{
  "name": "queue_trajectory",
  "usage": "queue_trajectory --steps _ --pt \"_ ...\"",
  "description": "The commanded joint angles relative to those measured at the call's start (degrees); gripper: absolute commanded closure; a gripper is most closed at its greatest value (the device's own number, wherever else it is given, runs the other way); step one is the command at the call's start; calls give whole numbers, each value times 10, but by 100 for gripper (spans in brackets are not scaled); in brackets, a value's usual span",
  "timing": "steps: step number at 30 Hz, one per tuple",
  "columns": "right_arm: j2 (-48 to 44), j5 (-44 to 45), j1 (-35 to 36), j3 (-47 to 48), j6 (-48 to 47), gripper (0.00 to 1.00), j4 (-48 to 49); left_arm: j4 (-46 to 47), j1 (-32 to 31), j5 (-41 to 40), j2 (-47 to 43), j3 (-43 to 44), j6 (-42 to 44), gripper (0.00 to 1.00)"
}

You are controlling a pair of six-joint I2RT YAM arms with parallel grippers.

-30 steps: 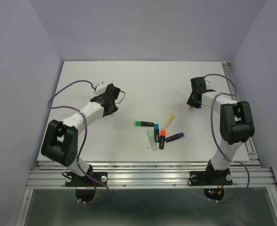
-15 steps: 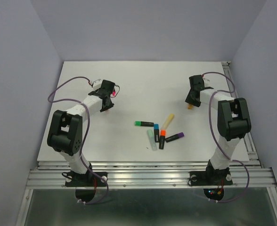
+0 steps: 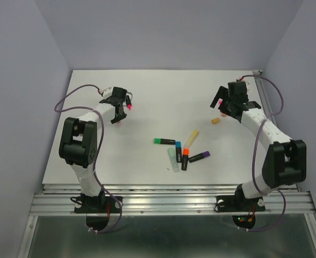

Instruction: Open the pen caps

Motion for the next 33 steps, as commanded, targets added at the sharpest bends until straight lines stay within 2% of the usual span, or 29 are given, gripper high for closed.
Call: queue_trajectory --steps 1,3,5,6,9,10,14,18,19,22,25,28,29,33 --pt "-116 -83 -1 -65 -4 0 8 6 24 19 3 21 5 69" --pt "-172 -101 -1 -108 -5 0 13 0 32 32 11 28 0 66" --pt "-205 -113 -1 -144 -12 0 20 -3 43 49 20 39 -3 56" --pt "-218 -113 0 -153 -12 0 19 -3 45 47 21 42 -3 55" --pt "-261 -103 0 -175 -15 0 -2 -8 48 44 27 53 -11 45" --pt "-280 -95 0 -179 -16 0 -10 -12 50 44 28 56 -12 38" --pt "-325 -69 -1 -197 -2 0 -40 -33 51 53 28 66 -23 24" --pt "-359 -71 0 -213 2 0 -40 -31 50 84 -6 38 -25 16" --pt "-363 -68 0 -223 4 0 -38 -28 49 91 -30 29 -25 12" --pt "-366 -42 0 -232 39 0 -41 -23 43 119 -92 -16 -32 8" --pt "-350 -18 -1 -228 61 0 -59 -6 -3 141 -168 -82 -53 2" --pt "-334 -19 -1 -224 64 0 -64 -11 -64 112 -234 -138 -111 1" --pt "-332 -20 -1 -226 67 0 -63 -16 -118 94 -247 -157 -128 1" --pt "-321 -22 0 -233 70 0 -59 -20 -232 97 -293 -200 -200 1"
